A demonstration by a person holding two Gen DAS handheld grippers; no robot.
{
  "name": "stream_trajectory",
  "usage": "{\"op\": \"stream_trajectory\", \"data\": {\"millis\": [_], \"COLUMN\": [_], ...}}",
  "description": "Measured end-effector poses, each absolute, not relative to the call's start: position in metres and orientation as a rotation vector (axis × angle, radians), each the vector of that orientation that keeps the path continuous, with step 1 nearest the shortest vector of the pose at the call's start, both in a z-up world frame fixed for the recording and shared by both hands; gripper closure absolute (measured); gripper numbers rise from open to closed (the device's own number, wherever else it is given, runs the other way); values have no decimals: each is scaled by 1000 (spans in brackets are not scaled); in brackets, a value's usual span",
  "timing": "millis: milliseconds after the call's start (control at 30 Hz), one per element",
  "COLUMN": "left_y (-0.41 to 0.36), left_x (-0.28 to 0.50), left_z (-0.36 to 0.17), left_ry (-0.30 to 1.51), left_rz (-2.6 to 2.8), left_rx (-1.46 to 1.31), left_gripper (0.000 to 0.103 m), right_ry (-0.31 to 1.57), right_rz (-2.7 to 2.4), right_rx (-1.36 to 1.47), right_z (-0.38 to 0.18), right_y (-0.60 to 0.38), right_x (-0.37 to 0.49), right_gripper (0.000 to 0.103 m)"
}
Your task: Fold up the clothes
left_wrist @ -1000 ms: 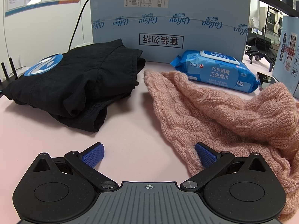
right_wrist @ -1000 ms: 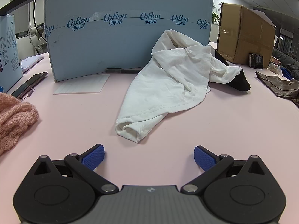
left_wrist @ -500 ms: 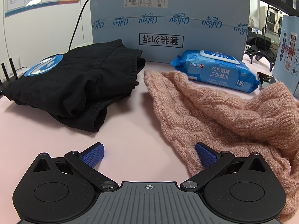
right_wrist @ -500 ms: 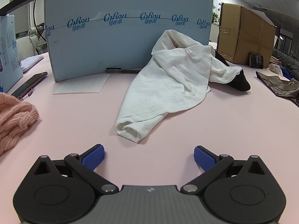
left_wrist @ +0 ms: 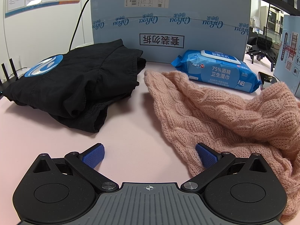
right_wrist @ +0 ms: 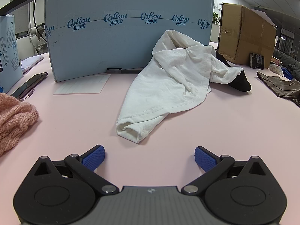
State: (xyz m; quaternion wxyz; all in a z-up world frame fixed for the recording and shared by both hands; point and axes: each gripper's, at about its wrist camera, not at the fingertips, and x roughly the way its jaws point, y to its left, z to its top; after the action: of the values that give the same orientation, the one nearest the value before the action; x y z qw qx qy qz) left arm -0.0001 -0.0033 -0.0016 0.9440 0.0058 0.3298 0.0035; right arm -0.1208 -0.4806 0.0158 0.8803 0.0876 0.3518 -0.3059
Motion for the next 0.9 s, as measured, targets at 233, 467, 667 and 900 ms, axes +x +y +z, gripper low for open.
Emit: {"op": "stream_trajectory", "data": {"millis": [233, 467, 667, 900], "left_y": [-3, -3, -2, 3], "left_x": [1, 1, 3, 1], "left_z": [-2, -1, 0, 23], "left_ry": [673, 674, 686, 714], "left_rz": [7, 6, 6, -93], "left_rx": [9, 8, 4, -77], "left_gripper": [0, 0, 0, 5], "right_ry": [734, 733, 813, 735], "right_rz": [-638, -634, -474, -65], "right_rx": [182, 196, 237, 87], "right_z": [15, 16, 45, 101], "right_y": [-480, -484, -458, -350], "right_x": [-120, -122, -113, -67], "right_gripper": [0, 0, 4, 4]}}
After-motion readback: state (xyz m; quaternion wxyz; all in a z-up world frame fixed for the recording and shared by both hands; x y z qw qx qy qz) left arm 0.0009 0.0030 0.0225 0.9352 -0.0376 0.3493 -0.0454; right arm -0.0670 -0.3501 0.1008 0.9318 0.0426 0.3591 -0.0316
